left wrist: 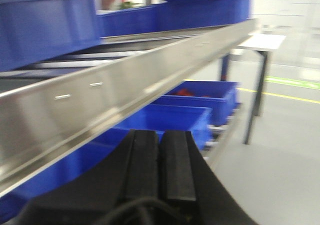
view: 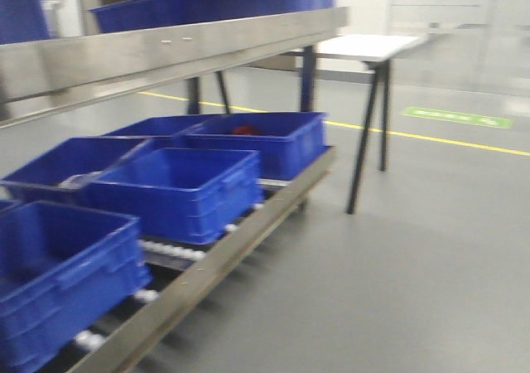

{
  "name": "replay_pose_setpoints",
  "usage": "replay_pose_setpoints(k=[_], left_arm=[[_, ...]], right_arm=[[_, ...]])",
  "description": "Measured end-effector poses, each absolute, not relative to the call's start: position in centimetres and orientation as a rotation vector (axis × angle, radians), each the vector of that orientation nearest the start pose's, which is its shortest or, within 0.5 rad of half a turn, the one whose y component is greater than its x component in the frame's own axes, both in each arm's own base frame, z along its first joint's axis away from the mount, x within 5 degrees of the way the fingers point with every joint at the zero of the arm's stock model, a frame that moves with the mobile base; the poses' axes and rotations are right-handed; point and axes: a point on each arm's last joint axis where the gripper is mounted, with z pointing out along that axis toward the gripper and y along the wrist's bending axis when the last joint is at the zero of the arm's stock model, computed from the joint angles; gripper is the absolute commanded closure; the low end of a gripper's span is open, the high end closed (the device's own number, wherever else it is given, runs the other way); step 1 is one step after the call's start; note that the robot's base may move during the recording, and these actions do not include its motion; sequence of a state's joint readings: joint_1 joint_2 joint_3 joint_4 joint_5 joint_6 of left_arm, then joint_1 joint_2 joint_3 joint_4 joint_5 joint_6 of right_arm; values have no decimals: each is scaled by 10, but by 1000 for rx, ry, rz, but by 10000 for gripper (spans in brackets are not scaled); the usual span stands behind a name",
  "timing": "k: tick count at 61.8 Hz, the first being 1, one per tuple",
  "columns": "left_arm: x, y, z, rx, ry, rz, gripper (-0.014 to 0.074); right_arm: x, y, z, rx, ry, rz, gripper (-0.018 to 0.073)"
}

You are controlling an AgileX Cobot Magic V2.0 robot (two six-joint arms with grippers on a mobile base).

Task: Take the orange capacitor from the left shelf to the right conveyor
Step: 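Drive the base to the conveyor, holding the cylinder in the right gripper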

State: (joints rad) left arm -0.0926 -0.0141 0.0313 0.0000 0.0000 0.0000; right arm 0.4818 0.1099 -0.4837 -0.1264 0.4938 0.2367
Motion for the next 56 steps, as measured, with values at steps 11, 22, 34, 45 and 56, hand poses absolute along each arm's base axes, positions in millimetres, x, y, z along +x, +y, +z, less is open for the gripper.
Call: replay_pose_setpoints(k=[11,22,34,45,56], left_arm=[[56,-5,203,70,1500,-75,701],[56,-5,203,70,1500,-75,701],[56,-5,203,70,1500,-75,701],[56,-5,203,70,1500,-75,701],[56,-5,203,70,1500,-75,701]], right_arm=[[28,9,321,-240,1598,423,510],[28,9,321,-240,1598,423,510],[28,9,321,-240,1598,423,510],[28,9,321,-240,1598,423,510],[28,9,321,-240,1598,423,510]])
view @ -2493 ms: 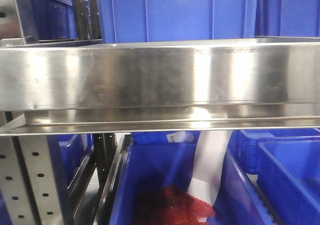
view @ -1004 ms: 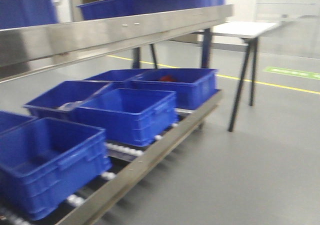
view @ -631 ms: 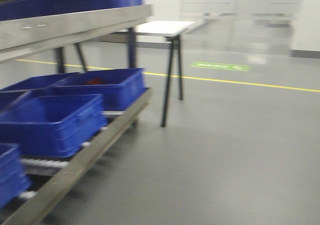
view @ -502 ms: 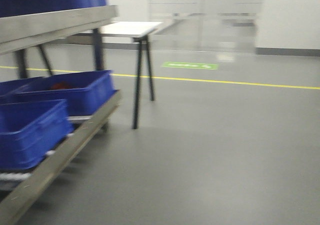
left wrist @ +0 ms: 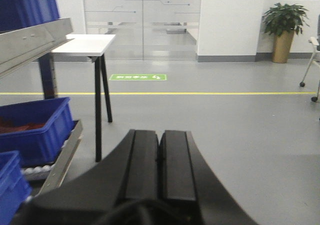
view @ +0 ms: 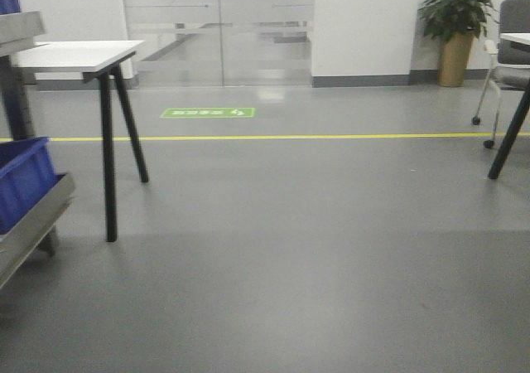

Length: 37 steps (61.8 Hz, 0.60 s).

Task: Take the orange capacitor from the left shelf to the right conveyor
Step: 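Drive the base to the conveyor, holding the cylinder in the right gripper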

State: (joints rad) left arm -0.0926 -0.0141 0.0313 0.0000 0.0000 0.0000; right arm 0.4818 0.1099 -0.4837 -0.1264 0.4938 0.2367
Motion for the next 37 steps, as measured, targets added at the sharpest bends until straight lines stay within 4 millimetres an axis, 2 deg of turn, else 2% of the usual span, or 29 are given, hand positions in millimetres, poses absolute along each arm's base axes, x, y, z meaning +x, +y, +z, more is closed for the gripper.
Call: replay_pose_setpoints(k=[37], left_arm=[[56,-5,203,70,1500,-75,701]], right_arm=[[28,9,321,-240,1598,423,510]])
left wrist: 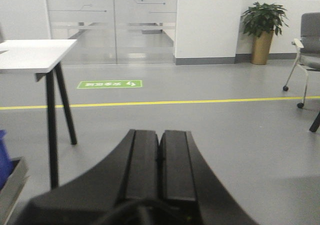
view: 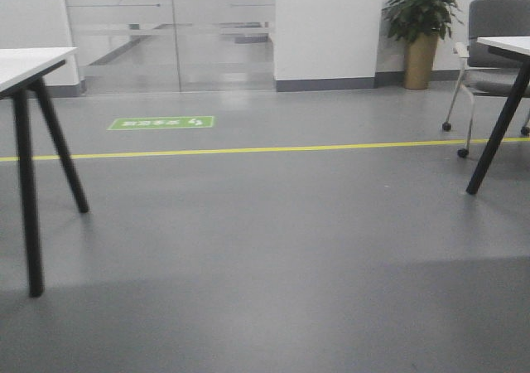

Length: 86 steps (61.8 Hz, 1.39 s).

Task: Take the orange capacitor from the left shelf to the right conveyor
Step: 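Drive the base to the conveyor, holding the cylinder in the right gripper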

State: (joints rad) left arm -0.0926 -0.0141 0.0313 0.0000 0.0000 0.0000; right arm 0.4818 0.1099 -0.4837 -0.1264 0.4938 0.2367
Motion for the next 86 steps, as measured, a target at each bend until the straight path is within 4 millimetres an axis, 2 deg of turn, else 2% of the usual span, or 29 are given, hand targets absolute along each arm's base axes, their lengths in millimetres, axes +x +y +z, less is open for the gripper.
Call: replay_pose_setpoints(k=[86], left_arm=[[56,-5,203,71,1500,-76,701]], right_arm=[[28,9,321,-240,1598,423,510]])
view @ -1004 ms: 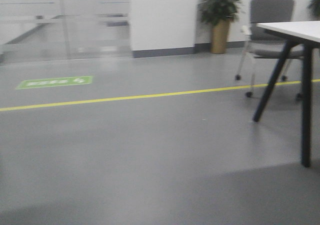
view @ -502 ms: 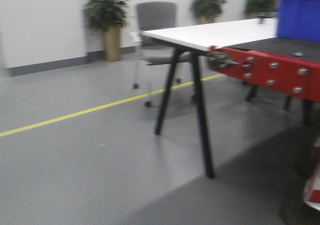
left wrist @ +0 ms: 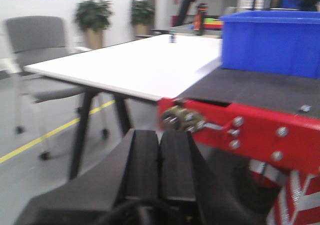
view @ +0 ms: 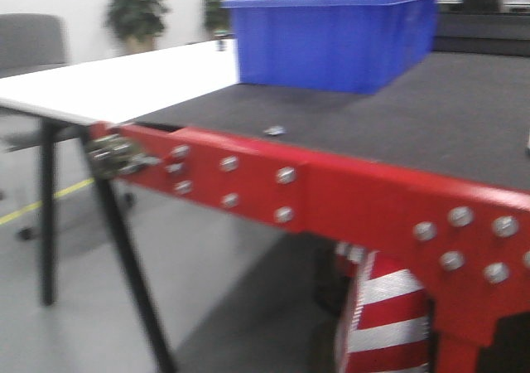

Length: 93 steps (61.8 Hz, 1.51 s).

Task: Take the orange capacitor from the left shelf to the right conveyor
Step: 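Drive the base to the conveyor, holding the cylinder in the right gripper, then bring the right gripper with the cylinder over the silver tray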

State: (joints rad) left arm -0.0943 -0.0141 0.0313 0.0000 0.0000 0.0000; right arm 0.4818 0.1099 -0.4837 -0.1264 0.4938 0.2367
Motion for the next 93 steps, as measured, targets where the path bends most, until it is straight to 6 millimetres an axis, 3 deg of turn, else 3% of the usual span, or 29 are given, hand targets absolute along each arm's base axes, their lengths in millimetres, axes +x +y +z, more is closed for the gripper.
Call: replay_pose_setpoints(k=[83,93], left_arm=[[56,-5,203,71,1500,-76,701],[56,-5,203,71,1500,-76,701]], right_arm=[[28,9,321,-240,1598,423,510],[29,11,330,-235,1492,449,510]])
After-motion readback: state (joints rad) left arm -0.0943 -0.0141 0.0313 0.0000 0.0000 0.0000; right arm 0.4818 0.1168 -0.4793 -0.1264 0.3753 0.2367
